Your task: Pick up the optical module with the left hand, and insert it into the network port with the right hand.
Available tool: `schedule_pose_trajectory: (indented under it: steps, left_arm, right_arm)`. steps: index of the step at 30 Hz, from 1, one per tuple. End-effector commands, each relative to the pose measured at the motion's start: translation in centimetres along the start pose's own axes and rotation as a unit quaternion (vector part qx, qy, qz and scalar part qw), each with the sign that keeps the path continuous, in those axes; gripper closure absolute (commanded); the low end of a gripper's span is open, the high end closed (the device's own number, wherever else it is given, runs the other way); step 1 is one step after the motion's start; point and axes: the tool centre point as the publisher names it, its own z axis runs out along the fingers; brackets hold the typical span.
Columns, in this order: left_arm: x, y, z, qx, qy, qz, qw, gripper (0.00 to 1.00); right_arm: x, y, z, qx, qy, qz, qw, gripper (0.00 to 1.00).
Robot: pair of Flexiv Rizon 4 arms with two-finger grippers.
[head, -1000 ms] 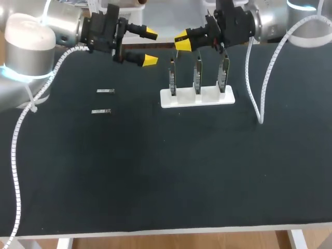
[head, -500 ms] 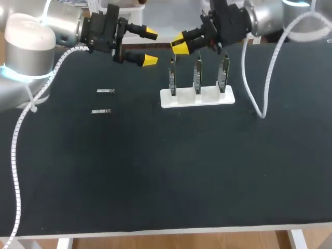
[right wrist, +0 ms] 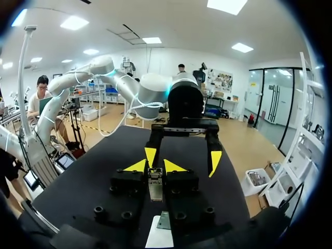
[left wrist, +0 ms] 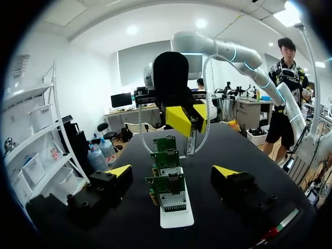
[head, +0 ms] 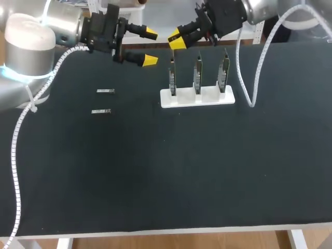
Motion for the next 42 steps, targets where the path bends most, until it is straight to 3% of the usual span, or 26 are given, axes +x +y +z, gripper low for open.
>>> schedule_pose_trajectory:
  steps: [1, 15, 42]
  left_arm:
    - [0.0, -0.1, 0.0, -0.002, 0.0, 0.001, 1.0, 0.0]
    - [0.0, -0.1, 0.0, -0.002, 0.0, 0.001, 1.0, 0.0]
    - [0.0, -0.1, 0.0, -0.002, 0.0, 0.001, 1.0, 0.0]
  right_arm:
    - [0.6, -0.3, 0.1, -0.004, -0.006, 0.006, 1.0, 1.0]
    - [2.2, -0.9, 0.1, -0.009, -0.01, 0.028, 1.0, 1.0]
    - [2.5, -3.0, 0.5, -0.027, -0.026, 0.018, 0.999, 1.0]
